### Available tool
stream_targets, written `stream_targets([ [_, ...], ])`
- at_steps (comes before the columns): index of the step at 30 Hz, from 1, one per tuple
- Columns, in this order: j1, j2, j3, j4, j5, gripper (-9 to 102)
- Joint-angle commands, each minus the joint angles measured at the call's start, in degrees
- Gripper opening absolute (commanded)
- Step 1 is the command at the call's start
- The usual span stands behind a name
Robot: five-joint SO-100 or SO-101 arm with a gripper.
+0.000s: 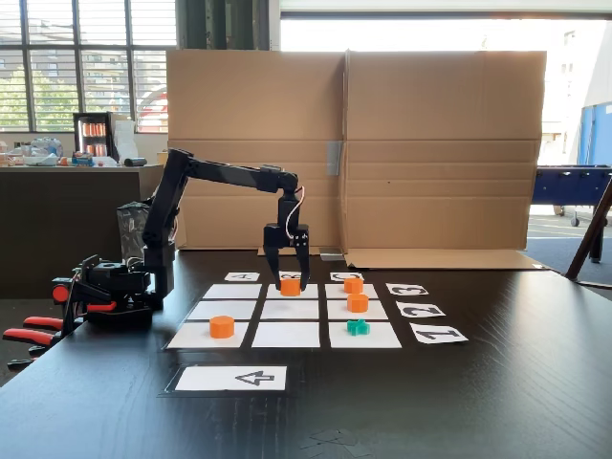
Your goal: Pick up the round, orange token and place it in the grid on square B2.
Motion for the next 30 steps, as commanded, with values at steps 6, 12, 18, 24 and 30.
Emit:
stream_targets([
  [6, 1.41, 0.18, 0.44, -1.49, 0.97, 0],
  [12, 1.67, 0.44, 2.81, -1.58, 0.88, 0],
  [18, 2.02, 0.7, 5.19, -2.2, 0.97, 24],
  [24, 3.52, 2.72, 6.15, -2.2, 0.79, 56],
  [30, 4.57, 10.99, 11.34, -4.04, -1.32, 65],
])
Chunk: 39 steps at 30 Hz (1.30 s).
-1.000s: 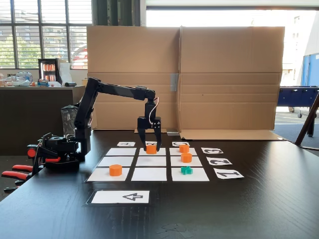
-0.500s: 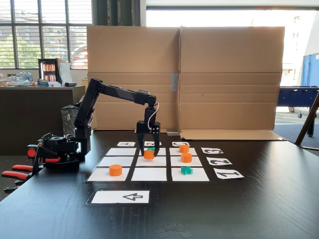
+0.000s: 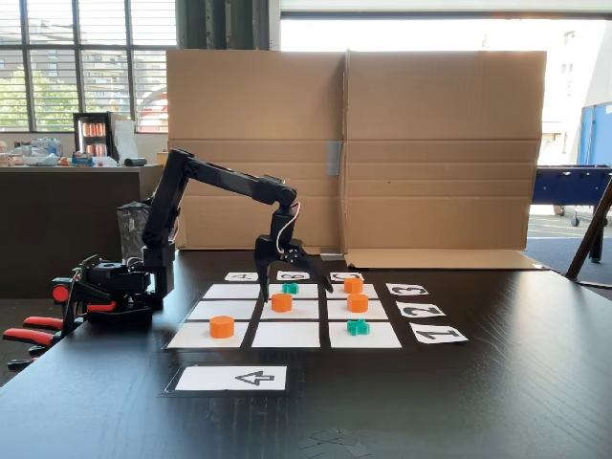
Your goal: Pick up the round, orange token and place it in the grid on square B2.
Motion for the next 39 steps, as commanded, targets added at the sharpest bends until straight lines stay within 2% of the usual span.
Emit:
stream_targets([
  [1, 0.79, 7.12, 2.55, -0.79, -2.02, 65],
  [6, 3.08, 17.4, 10.37, -5.54, -7.03, 71],
  [11, 10.46, 35.68, 24.7, -19.42, -12.57, 70],
  [13, 15.21, 43.33, 29.97, -25.75, -13.8, 67],
  [15, 21.01, 51.77, 35.6, -33.93, -14.5, 55],
  [17, 27.6, 60.29, 40.78, -41.31, -14.59, 37],
  [18, 31.2, 64.25, 43.15, -45.26, -14.59, 21],
  [20, 38.67, 72.16, 47.29, -50.27, -14.33, -1],
  [31, 85.43, 106.08, 70.75, -52.47, -10.28, -1],
  [35, 94.83, 118.04, 84.2, -52.38, -10.2, -1],
  [39, 100.55, 119.09, 89.91, -53.09, -10.37, -1],
])
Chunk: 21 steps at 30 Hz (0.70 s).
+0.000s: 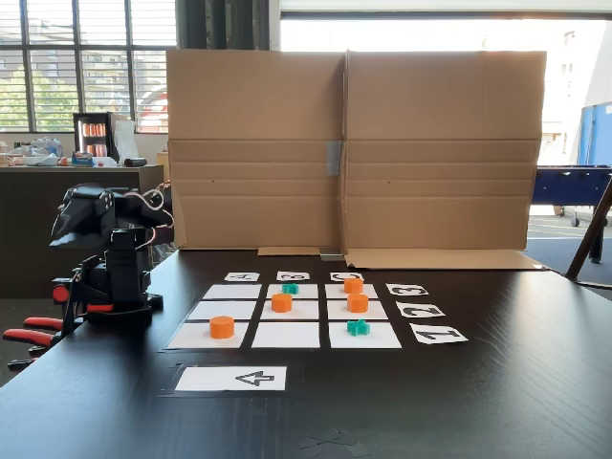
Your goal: Pick up the round, orange token and place it in the grid on square B2.
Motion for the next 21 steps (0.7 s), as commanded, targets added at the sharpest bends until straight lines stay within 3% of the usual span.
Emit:
stream_targets([
  [1, 4.13, 1.93, 1.85, 0.0, 0.62, -1],
  [10, 2.81, 1.93, 1.85, 6.06, 0.53, 0],
  [21, 2.9, 1.93, 1.85, 6.06, 0.44, 0],
])
